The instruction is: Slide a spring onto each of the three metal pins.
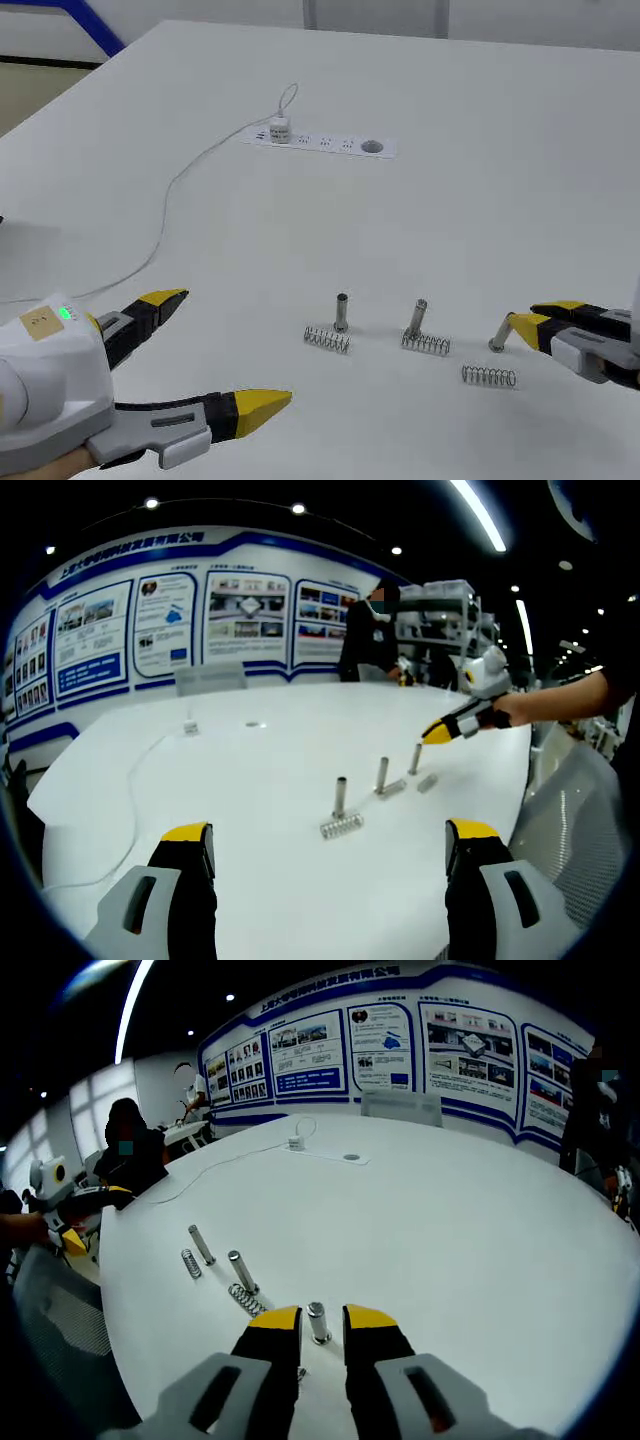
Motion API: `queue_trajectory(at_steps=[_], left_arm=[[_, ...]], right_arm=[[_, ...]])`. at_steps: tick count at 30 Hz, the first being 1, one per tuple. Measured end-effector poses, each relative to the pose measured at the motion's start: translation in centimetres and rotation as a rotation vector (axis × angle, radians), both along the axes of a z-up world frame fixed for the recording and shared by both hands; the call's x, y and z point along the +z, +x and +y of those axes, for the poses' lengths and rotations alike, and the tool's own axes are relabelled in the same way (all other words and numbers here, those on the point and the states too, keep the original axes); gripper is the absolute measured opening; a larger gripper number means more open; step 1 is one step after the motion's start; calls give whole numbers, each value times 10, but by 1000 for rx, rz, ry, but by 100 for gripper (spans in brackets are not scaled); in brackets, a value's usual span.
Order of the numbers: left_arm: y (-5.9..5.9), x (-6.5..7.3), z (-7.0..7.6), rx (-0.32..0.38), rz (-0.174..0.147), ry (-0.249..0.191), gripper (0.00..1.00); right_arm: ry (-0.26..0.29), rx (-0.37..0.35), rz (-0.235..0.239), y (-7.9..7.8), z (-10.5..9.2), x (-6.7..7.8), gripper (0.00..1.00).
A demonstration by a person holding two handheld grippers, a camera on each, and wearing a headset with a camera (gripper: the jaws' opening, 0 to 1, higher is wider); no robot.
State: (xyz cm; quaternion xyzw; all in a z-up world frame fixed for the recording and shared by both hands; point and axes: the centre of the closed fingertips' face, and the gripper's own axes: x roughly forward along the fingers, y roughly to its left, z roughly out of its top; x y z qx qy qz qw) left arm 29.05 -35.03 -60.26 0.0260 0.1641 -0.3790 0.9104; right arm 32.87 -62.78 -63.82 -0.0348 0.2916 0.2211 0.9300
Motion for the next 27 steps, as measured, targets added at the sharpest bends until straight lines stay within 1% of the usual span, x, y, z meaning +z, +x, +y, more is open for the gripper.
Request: queue_trajectory(at_steps=[1, 3, 4, 5, 7, 8, 9, 11, 13, 16, 19, 21, 24, 27], left_arm=[[0, 0, 0, 0, 0, 0, 98], [0, 0, 0, 0, 1, 0, 98], [0, -1, 0, 0, 2, 1, 98], [0, -1, 0, -1, 2, 2, 98], [0, -1, 0, -1, 2, 3, 98], [0, -1, 0, -1, 3, 6, 98], [0, -1, 0, -2, 3, 9, 98], [0, -2, 0, -1, 4, 8, 98], [0, -2, 1, 1, 5, 9, 98], [-1, -3, 1, 0, 10, 13, 98], [-1, -4, 1, -2, 10, 14, 98], [-1, -5, 1, -3, 13, 18, 98], [-2, -6, 0, -8, 17, 22, 97], [-2, -6, 0, -7, 17, 26, 97]], right_arm=[[12, 33, 15, -5, 2, -3, 17], [8, 56, 28, -10, 1, -7, 17], [-4, 99, 44, -16, 4, -11, 17], [-18, 122, 46, -19, 5, -14, 17], [-103, 177, 18, -21, 5, -17, 17], [-127, 213, 14, -24, 8, -19, 17], [-132, 250, 26, -28, 13, -22, 17], [-137, 291, 18, -30, 18, -25, 17], [-142, 304, 27, -32, 21, -28, 17], [-180, 336, 42, -32, 20, -37, 18], [-179, 352, 55, -30, 20, -44, 18], [-176, 383, 65, -30, 24, -48, 18], [-185, 426, 81, -30, 28, -55, 18], [-199, 448, 99, -30, 30, -60, 18]])
